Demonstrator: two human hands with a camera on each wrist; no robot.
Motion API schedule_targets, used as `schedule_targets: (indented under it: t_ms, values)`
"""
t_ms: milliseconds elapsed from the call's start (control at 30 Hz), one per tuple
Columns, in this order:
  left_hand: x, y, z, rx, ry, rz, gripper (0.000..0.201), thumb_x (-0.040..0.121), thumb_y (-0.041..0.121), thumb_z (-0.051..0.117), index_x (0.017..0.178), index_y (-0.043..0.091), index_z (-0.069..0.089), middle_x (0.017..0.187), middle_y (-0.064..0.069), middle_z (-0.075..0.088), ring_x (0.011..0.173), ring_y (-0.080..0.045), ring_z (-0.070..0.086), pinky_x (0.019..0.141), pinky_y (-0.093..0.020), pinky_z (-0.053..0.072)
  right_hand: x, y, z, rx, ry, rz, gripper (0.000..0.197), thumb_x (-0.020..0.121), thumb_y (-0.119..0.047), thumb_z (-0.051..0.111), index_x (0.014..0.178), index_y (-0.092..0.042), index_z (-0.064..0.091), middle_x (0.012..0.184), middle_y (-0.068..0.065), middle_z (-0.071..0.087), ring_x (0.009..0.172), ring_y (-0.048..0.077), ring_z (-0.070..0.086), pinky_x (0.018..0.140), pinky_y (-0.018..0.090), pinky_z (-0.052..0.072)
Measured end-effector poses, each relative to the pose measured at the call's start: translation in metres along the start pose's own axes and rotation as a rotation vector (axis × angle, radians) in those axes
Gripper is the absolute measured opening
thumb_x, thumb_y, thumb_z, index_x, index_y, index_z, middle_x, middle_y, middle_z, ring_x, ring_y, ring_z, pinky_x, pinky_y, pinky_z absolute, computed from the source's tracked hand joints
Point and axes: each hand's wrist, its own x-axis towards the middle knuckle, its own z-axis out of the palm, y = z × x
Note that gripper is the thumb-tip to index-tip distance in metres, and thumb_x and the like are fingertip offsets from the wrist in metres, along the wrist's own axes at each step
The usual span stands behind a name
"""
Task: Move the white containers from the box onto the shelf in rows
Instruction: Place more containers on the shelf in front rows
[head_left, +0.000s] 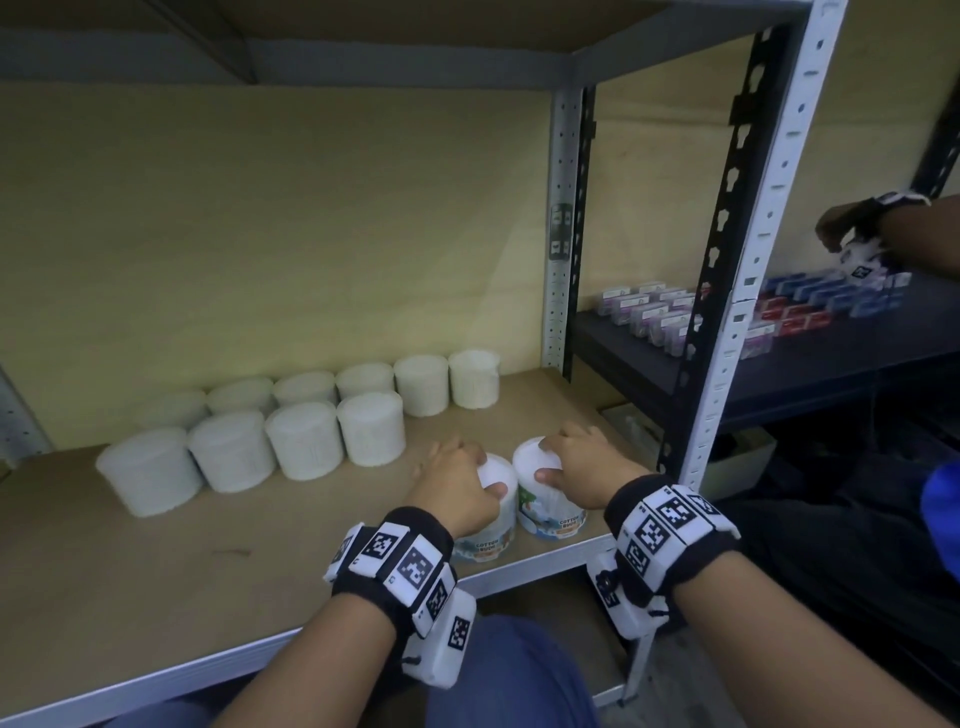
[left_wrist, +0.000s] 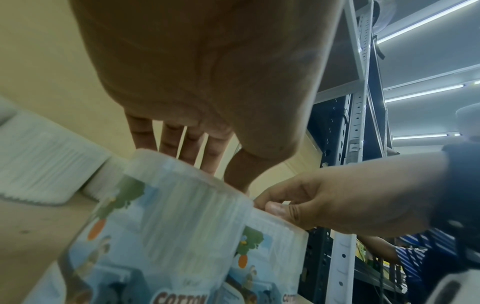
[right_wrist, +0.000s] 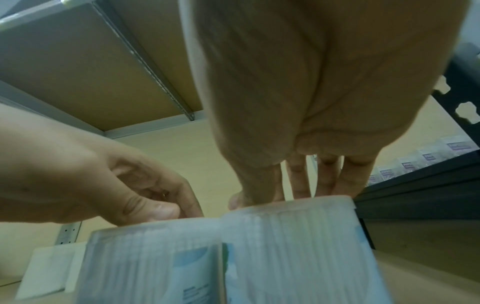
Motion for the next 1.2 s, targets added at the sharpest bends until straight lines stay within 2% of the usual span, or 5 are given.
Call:
schedule_targets:
  t_ms: [467, 667, 800, 933, 1200]
  values:
    - [0.007, -0.006, -0.012, -0.080, 0.005, 0.006, 0.053, 0.083, 0.038, 0.062, 0.130, 0.014, 0.052, 0.131, -0.007, 0.051, 0.123, -0.025, 0.046, 0.104, -0.039, 0.040, 0.004, 0.000, -0.009, 0.073, 0.044, 0.009, 0.054, 0.090, -0.040, 0.059, 0.137, -0.017, 0.050, 0.141, 0.007, 0.040, 0.133, 0.027, 0.037, 0.112, 0.039, 0.034]
    - [0.013, -0.034, -0.034, -0.194, 0.059, -0.039, 0.049, 0.083, 0.027, 0.063, 0.129, 0.013, 0.053, 0.131, -0.006, 0.052, 0.121, -0.023, 0.051, 0.104, -0.038, 0.043, 0.013, -0.028, -0.020, 0.255, 0.191, -0.043, 0.036, 0.089, -0.028, 0.062, 0.122, -0.015, 0.064, 0.129, 0.007, 0.055, 0.112, 0.023, 0.059, 0.096, 0.033, 0.049]
    - [0.012, -0.067, -0.053, -0.186, 0.090, -0.078, 0.047, 0.084, 0.023, 0.063, 0.128, 0.013, 0.054, 0.129, -0.005, 0.053, 0.118, -0.020, 0.053, 0.099, -0.029, 0.043, 0.023, -0.061, -0.019, 0.365, 0.184, -0.105, 0.034, 0.089, -0.026, 0.062, 0.119, -0.012, 0.065, 0.121, 0.006, 0.064, 0.106, 0.020, 0.062, 0.084, 0.025, 0.046]
    - [0.013, -0.104, -0.071, -0.171, 0.120, -0.159, 0.047, 0.084, 0.031, 0.063, 0.128, 0.015, 0.055, 0.128, -0.003, 0.054, 0.117, -0.019, 0.054, 0.101, -0.031, 0.045, 0.039, -0.098, -0.014, 0.390, 0.169, -0.168, 0.029, 0.090, -0.024, 0.061, 0.114, -0.009, 0.066, 0.108, 0.005, 0.065, 0.090, 0.015, 0.057, 0.076, 0.022, 0.041]
    - [0.036, -0.171, -0.108, -0.089, 0.072, -0.259, 0.048, 0.085, 0.033, 0.062, 0.129, 0.015, 0.052, 0.135, -0.006, 0.050, 0.122, -0.023, 0.050, 0.104, -0.037, 0.043, 0.099, -0.164, -0.027, 0.275, 0.128, -0.209, 0.036, 0.087, -0.033, 0.063, 0.117, -0.012, 0.064, 0.122, 0.006, 0.063, 0.110, 0.021, 0.060, 0.091, 0.028, 0.046]
